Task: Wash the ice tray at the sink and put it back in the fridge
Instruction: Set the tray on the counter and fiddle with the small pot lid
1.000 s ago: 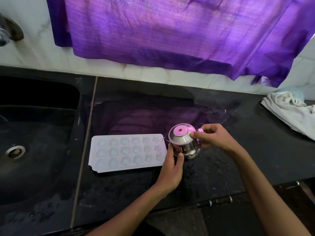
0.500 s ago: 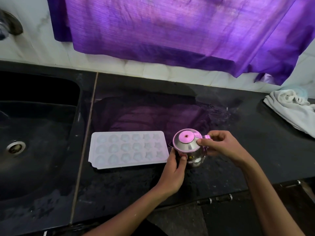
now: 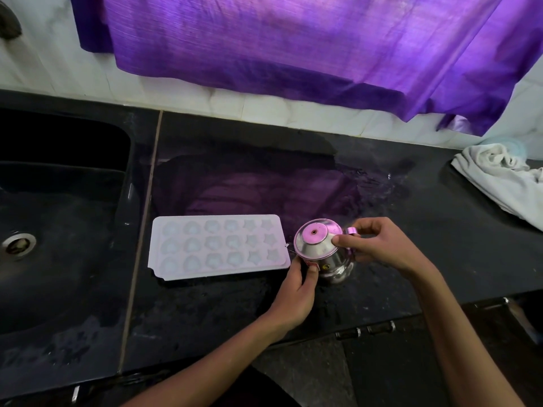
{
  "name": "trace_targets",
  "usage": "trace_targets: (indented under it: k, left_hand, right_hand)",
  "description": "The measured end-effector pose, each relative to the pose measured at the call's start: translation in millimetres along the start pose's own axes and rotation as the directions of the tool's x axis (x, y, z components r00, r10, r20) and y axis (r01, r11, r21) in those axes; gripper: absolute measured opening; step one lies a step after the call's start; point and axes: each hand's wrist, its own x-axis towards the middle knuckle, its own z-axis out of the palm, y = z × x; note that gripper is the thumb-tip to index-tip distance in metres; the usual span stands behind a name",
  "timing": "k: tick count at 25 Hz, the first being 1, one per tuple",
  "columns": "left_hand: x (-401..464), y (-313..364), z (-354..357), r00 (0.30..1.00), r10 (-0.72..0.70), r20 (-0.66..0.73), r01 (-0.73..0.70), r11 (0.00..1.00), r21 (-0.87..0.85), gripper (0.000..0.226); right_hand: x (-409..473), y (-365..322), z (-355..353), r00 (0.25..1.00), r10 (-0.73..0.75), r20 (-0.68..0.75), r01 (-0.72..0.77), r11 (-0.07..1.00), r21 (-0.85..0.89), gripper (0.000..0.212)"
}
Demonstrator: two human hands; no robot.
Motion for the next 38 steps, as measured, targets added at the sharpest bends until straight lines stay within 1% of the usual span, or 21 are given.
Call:
trace_targets:
  k: [6,15,23,25,27,30,35,38]
  left_hand:
    - [-0.5,2.8,1.3,1.000,-0.011,0.001,0.011,1.000,-0.016,0.044]
    - [-2.4,7.0,1.0,1.000,-0.016,-0.001,0.016,1.000,-0.015,0.044]
    - [-3.7,7.4,0.1,1.000,-0.017,0.003,0.017,1.000,-0.013,0.044]
    - [-3.6,7.6,0.8,1.000,0.000,-0.002,0.000,1.000,-0.017,0.041]
    - [-3.4,8.7,1.4,0.999,0.028,-0.018,-0.028,1.000,-0.011,0.038]
    - [-2.9,10.7,1.2,0.994,0.089,-0.065,-0.087,0.996,0.034,0.043]
    - [-2.4,21.1,-2.8,0.979,0.163,-0.124,-0.152,0.984,0.097,0.052]
    - [-0.4,28.2,-8.2,0.968,0.186,-0.166,-0.169,0.980,0.109,0.050]
  right_hand:
    - [0.0,-1.5,-1.1,1.000,0.004,-0.005,-0.004,1.000,0.009,0.046]
    - [0.4,-4.0,-2.6,1.000,-0.022,0.005,0.022,0.999,-0.028,0.039]
    - [-0.5,-3.6,-3.0,0.999,-0.033,0.002,0.033,0.999,-0.034,0.038]
    - [-1.4,-2.8,-3.2,1.000,-0.027,-0.002,0.027,0.999,-0.020,0.035]
    - [-2.8,-2.3,-3.1,1.000,-0.020,-0.009,0.020,0.999,0.029,0.027]
    - [-4.3,-3.1,-3.2,1.000,-0.021,-0.020,0.024,0.992,0.125,0.019]
    - [-1.6,-12.0,-4.1,0.998,-0.048,-0.029,0.052,0.977,0.208,0.020]
    - [6.1,-22.4,-4.2,0.997,-0.071,-0.036,0.077,0.980,0.184,0.019]
